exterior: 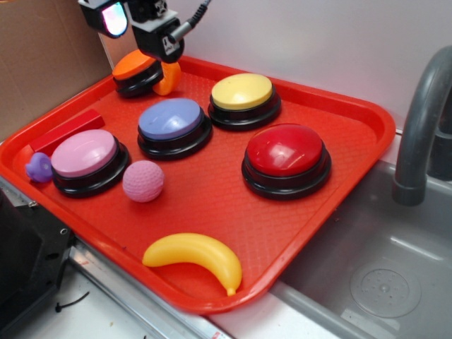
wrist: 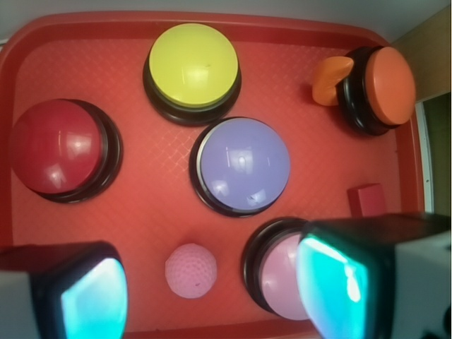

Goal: Push the yellow button.

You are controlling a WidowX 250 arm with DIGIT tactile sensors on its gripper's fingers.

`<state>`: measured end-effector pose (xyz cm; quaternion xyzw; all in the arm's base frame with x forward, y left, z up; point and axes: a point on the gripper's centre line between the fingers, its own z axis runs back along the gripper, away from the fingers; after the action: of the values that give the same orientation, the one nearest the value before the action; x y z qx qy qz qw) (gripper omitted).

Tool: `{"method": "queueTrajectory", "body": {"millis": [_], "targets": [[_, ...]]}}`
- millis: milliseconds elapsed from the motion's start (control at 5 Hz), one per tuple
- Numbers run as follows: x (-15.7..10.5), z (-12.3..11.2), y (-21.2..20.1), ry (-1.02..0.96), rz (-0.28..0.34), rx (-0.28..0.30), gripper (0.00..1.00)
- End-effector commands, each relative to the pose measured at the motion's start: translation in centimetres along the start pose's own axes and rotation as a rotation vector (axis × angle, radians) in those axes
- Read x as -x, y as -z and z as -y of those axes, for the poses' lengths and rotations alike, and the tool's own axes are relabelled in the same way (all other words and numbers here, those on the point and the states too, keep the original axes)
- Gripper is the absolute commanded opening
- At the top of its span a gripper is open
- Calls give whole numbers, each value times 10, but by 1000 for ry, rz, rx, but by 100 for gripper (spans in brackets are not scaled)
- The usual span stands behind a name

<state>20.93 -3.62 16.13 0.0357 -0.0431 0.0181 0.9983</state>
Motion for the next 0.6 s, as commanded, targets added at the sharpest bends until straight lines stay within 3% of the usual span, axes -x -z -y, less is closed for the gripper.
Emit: {"method": "queueTrajectory", "body": {"millis": [0, 200, 400], "targets": [[-42, 3, 15, -8, 104, 0, 100], [-70, 2, 41, -34, 159, -23, 100], [-87, -1, 64, -46, 169, -2, 100]]}}
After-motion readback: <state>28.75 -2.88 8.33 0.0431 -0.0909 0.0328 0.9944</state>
